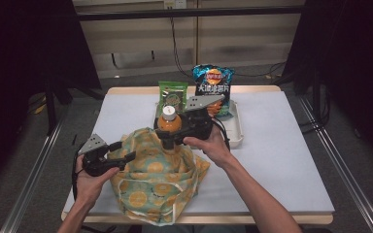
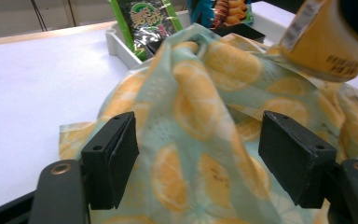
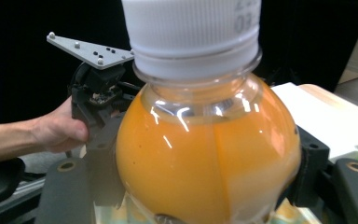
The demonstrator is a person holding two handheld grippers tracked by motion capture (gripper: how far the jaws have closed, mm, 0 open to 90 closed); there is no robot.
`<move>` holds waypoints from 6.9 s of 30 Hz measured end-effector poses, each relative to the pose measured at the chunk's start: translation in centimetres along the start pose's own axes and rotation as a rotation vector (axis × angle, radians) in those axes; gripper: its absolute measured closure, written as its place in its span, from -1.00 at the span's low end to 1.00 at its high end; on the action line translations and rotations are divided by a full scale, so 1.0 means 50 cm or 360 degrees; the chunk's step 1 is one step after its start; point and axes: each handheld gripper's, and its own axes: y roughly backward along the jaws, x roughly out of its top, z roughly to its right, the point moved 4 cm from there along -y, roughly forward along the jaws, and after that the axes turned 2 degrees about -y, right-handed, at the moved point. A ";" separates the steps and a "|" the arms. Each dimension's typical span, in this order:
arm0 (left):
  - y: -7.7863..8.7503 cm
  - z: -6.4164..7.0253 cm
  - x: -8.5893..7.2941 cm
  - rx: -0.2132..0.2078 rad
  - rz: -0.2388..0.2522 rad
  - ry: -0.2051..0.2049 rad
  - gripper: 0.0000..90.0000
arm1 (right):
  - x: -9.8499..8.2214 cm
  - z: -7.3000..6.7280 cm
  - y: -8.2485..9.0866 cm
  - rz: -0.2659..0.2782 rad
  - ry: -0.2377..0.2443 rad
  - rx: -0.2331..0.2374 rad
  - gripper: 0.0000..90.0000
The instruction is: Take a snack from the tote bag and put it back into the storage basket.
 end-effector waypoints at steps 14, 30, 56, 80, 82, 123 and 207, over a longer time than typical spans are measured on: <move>-0.027 -0.015 -0.020 -0.0038 -0.0067 -0.0057 0.84 | -0.007 0.035 0.029 0.0012 -0.0036 -0.0042 -0.33; 0.064 -0.046 -0.067 -0.0012 -0.0036 0.0038 0.99 | -0.036 0.082 0.103 0.0029 -0.0054 -0.0197 -0.33; 0.100 -0.046 -0.042 0.0086 0.0115 0.0121 0.18 | -0.082 0.187 0.185 0.0038 -0.0121 -0.0404 -0.33; 0.070 0.100 -0.054 -0.0155 0.0071 -0.0051 -0.35 | -0.149 0.270 0.185 -0.0041 -0.0207 -0.0493 -0.33; 0.070 0.104 -0.054 -0.0164 0.0064 -0.0067 -0.38 | -0.158 0.275 0.182 -0.0059 -0.0214 -0.0504 -0.33; 0.071 0.092 -0.055 -0.0126 0.0072 -0.0054 -0.46 | -0.205 0.233 0.165 0.0032 -0.0332 -0.0831 -0.58; 0.073 0.069 -0.059 -0.0079 0.0081 -0.0006 -0.51 | -0.194 0.319 0.186 -0.0164 -0.0176 -0.0433 -0.60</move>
